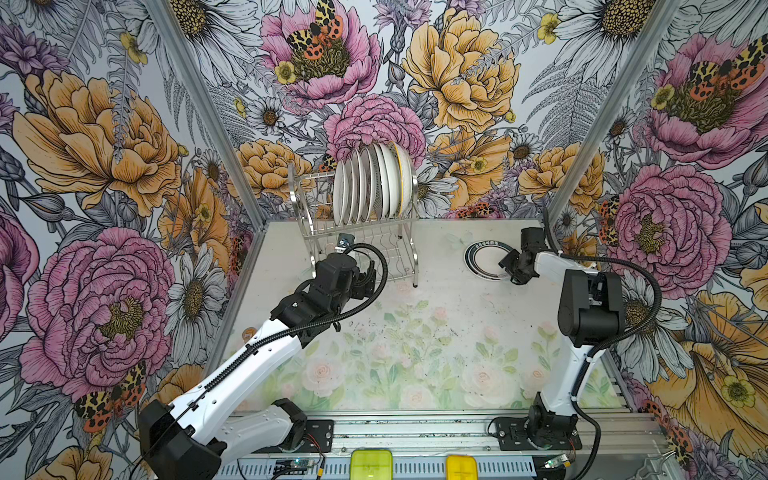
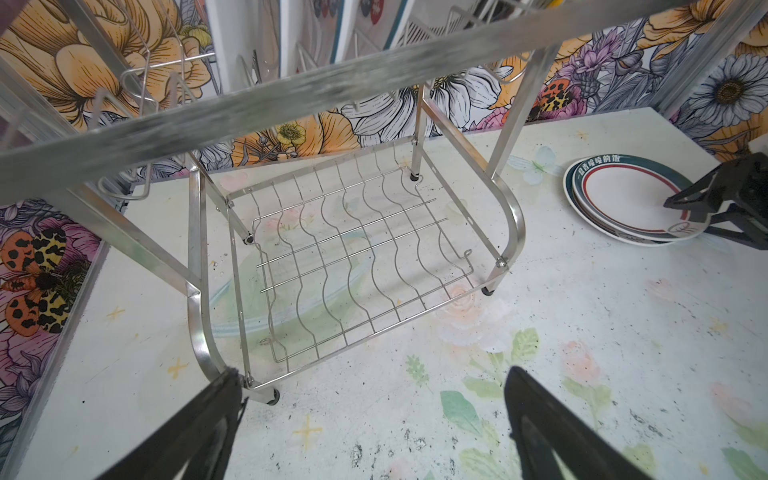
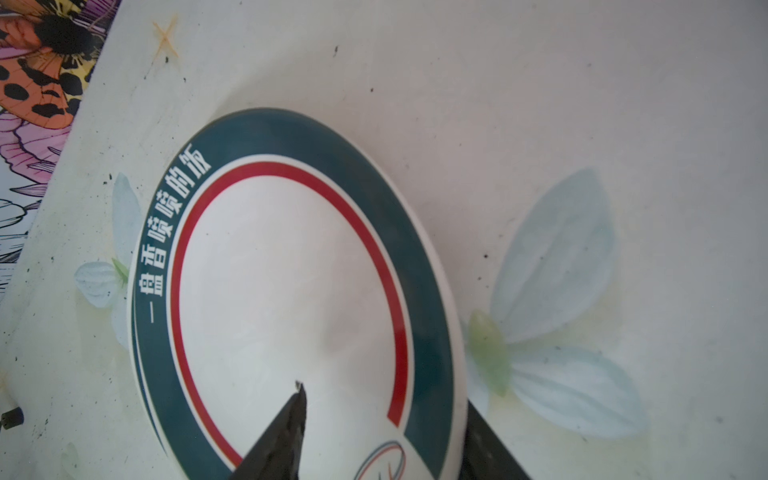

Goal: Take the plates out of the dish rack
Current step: 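Open the right gripper on the stack while the left gripper nears the rack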

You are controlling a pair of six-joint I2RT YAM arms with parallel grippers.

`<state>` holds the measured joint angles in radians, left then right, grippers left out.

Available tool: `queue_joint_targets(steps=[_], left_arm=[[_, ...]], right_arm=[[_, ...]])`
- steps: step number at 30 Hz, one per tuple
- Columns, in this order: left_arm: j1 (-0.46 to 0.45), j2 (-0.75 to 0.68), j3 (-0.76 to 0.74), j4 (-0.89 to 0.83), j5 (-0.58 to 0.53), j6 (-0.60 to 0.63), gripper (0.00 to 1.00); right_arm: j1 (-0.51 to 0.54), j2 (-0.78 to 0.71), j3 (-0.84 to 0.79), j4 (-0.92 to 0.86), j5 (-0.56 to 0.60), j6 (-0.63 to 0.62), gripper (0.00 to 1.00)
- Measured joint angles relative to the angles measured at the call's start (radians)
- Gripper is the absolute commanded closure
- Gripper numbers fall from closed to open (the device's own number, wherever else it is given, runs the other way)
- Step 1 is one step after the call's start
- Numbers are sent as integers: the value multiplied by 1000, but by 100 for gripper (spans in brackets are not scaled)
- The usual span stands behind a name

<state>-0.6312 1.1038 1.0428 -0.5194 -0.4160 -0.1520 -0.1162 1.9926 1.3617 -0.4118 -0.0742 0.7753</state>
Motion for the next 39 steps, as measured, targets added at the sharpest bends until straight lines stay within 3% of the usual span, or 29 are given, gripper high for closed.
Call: queue_joint_targets(steps=[15, 19, 32, 39], left_arm=[[26, -18, -9, -2, 1, -19, 1], [27, -18, -9, -13, 3, -33, 1], [47, -68, 34, -98, 2, -103, 1], [106, -79, 107, -164, 19, -142, 1]], right_arm=[[20, 0, 1, -28, 0, -26, 24], [20, 1, 10, -42, 0, -41, 11], [49, 79, 110, -98, 5, -98, 8], [77, 97, 167, -169, 51, -164, 7]])
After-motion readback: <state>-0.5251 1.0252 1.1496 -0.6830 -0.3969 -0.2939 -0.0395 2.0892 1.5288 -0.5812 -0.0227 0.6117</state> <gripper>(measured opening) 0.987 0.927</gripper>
